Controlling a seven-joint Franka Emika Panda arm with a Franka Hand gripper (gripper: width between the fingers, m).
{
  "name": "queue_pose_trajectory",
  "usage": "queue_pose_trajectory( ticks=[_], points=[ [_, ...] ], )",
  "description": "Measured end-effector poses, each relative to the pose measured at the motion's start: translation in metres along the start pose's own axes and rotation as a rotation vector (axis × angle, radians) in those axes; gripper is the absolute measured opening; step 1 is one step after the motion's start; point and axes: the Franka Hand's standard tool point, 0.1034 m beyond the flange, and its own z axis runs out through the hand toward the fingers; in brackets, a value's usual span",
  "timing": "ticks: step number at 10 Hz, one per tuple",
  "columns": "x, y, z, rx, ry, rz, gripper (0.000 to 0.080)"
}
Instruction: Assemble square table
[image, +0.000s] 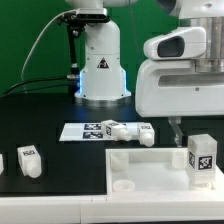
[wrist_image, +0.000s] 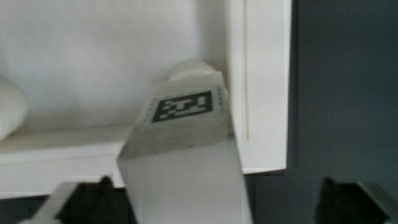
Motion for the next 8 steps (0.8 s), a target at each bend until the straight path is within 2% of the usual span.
queue_pose_trajectory(
  ticks=[1,2,3,5,8],
  points=[
    [0.0,0.0003,0.0001,0.0,0.0,0.005,0.049],
    [0.0,0.0002,0.0002,0.0,0.0,0.061,0.0311],
    [0.0001,0.0006,0.0002,0.0,0.0,0.158,0.0282],
    [0.0001,0.0015,0.0003,-0.006,0.005,0.368,0.0282],
    [-0.0004,0.0058,0.0015,-0.011,0.014,0.886,0.0282]
  ],
)
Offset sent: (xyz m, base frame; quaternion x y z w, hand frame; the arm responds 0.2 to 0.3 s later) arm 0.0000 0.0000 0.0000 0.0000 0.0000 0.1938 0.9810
